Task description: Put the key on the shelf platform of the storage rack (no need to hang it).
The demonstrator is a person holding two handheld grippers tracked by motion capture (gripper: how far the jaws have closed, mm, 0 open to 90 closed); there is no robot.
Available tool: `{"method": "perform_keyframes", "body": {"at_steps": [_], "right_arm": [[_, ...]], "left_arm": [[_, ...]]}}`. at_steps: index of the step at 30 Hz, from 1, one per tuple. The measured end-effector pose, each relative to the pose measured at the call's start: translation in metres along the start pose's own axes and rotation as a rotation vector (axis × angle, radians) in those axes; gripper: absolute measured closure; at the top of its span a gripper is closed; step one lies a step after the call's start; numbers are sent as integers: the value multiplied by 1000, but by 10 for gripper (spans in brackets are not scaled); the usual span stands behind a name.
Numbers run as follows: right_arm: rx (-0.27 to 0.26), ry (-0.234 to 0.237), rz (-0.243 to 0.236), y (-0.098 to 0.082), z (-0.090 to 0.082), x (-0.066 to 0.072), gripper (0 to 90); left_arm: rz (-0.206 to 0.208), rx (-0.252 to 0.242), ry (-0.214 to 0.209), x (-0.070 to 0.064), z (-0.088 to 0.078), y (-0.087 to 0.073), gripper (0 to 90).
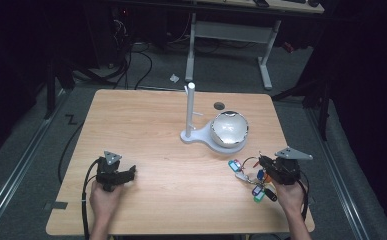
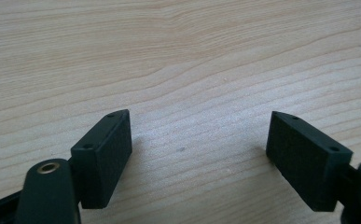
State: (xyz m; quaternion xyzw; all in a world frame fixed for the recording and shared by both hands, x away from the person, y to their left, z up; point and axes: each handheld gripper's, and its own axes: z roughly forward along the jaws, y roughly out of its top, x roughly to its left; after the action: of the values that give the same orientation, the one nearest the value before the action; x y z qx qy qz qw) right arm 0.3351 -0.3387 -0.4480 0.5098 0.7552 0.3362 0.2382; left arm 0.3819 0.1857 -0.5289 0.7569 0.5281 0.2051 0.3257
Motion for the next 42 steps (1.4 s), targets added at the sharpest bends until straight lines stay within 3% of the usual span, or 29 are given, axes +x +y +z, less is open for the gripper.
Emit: {"method": "perform_keyframes", "body": {"at_steps": [20,31,42], "right_arm": [[-101,4,-84,47,-43,4,811],[-145,32,-97,80,-56,0,811],[-157,57,-108,114,-56,-2,811]], "left_arm": [[0,0,0,0,0,0,228],[0,0,-1,0,0,0,228],[0,0,-1,0,0,0,229]]}}
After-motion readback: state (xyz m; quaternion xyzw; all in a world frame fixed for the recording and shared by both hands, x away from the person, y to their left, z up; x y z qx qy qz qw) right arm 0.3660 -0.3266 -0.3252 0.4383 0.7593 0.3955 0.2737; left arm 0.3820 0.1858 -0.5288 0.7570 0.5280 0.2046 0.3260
